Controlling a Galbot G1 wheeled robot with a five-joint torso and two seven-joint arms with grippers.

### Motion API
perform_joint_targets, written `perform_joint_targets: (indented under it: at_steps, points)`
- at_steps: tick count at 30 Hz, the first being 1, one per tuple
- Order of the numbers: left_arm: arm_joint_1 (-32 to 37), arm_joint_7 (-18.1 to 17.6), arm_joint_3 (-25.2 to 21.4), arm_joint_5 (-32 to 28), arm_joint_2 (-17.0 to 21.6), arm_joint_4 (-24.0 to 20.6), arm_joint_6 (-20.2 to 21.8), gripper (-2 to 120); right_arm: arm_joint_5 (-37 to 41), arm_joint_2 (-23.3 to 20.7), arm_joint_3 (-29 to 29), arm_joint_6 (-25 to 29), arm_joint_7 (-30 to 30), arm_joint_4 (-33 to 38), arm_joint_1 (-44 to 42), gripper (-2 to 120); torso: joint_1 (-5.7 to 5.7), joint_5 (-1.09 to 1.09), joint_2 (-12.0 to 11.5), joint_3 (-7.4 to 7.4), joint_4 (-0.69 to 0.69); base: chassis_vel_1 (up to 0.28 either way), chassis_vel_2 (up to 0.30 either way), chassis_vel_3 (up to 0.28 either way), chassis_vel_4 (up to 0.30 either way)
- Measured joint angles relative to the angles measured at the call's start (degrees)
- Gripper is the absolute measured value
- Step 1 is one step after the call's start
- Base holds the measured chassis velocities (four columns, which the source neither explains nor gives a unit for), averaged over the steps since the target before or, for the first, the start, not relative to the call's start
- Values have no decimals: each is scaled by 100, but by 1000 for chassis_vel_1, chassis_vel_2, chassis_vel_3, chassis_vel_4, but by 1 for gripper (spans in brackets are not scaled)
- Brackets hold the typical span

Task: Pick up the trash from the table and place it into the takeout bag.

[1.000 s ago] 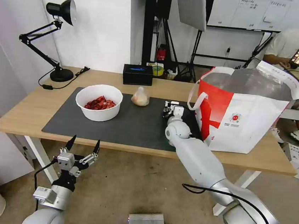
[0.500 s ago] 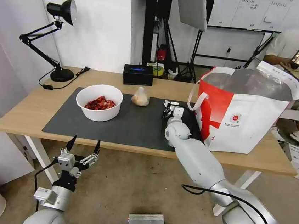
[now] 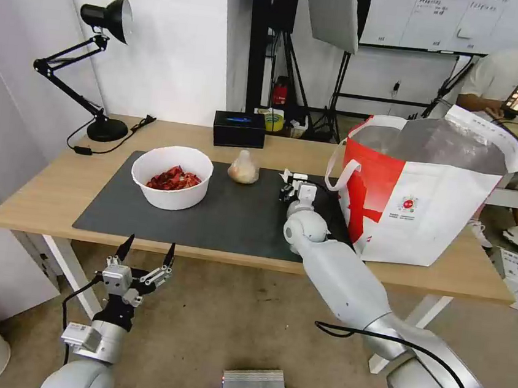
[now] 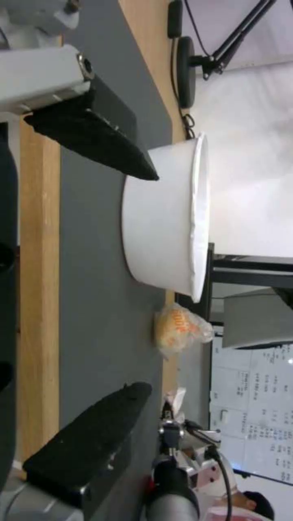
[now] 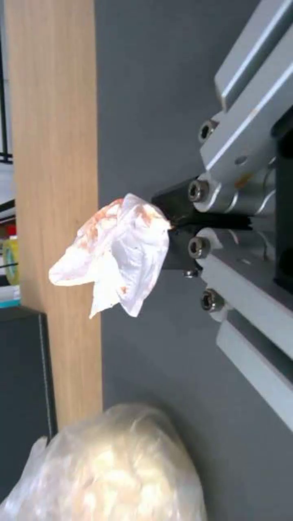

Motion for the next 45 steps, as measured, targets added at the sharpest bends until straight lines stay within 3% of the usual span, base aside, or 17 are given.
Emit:
perform_joint_targets:
  at_steps: [18, 28, 34, 45]
  points:
    - [-40, -2, -77, -90, 71, 87, -13, 100, -355, -523, -365, 313, 42, 1514, -171, 0, 0, 0, 0, 0, -1, 0, 0, 0, 0]
    - [-18, -3, -180, -195, 187, 117, -37, 100, -1307, -702, -300, 834, -301, 2229, -346, 0, 0, 0, 1, 0, 0, 0, 0, 0, 0]
    - [-34, -2, -187, -216, 219, 167, -73, 100, -2030, -845, 57, 1231, -467, 2578, -523, 0, 0, 0, 0, -1, -1, 0, 0, 0, 0]
    - [-87, 0, -61, -170, 209, 226, -88, 100, -2327, -1110, 992, 1736, -666, 3122, -1111, 0, 0, 1, 0, 0, -2, 0, 0, 0, 0]
